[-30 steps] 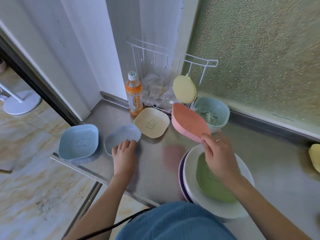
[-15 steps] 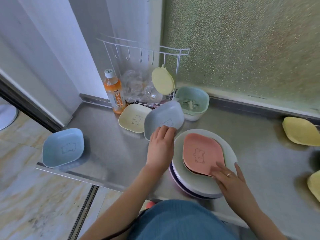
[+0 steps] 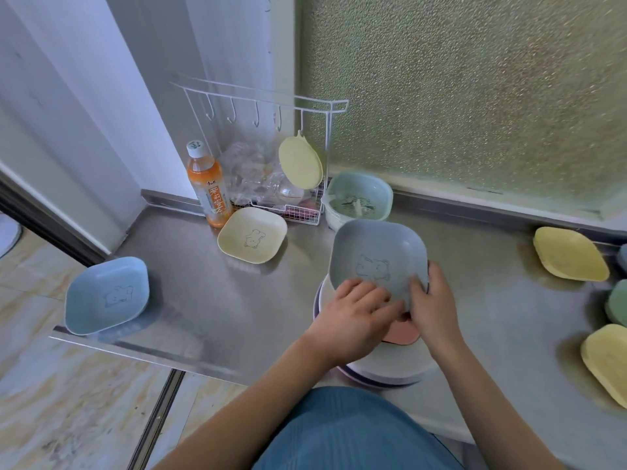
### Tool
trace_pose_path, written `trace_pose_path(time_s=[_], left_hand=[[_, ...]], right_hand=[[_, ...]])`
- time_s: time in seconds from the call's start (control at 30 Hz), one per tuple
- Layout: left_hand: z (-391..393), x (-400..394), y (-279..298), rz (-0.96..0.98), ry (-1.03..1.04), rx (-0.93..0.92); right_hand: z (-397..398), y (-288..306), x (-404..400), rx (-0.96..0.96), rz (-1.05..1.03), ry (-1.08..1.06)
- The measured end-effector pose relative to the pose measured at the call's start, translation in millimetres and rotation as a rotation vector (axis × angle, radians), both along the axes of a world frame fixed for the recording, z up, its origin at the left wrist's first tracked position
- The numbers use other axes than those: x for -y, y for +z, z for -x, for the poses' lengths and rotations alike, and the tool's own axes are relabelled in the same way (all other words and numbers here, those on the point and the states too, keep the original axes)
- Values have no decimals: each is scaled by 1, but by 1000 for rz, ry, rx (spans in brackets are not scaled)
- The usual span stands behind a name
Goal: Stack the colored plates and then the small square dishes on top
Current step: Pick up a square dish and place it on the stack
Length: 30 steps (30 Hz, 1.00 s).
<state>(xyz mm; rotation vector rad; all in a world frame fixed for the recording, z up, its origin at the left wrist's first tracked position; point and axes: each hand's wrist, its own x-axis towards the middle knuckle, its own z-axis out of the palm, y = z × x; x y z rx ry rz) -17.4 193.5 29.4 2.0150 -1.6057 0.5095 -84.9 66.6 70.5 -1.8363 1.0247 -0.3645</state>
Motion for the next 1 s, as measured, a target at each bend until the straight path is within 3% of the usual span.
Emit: trace_pose_path(time_s=[0.07,0.17,0.23,0.4,0.53,0.63,0.83,1.0], left_hand=[[-3,-3,4,9,97,-219],[-11,-7,13,2,308,-721],[-15,-5,7,-83,326,-914],[-9,-3,-15,-287,233,-920],[-10,-8,-23,-307,252,-885],[-9,-9,-26,-379,271,-861],[-18,-2,-39,-453,255,-749],[-35,-11,-34,-280,365,-825]], right_hand=[[9,-8,5,-15,12,-33],[25,-17,14,-79,-9,-72],[33,-19,17,-112,-23,-61],[40,-31,15,-311,113,96],[36,-40,11,-550,351,234],[33,-44,14,-613,422,258],[34,-54,21,-561,467,209],[18,-51,17,-391,659,138]])
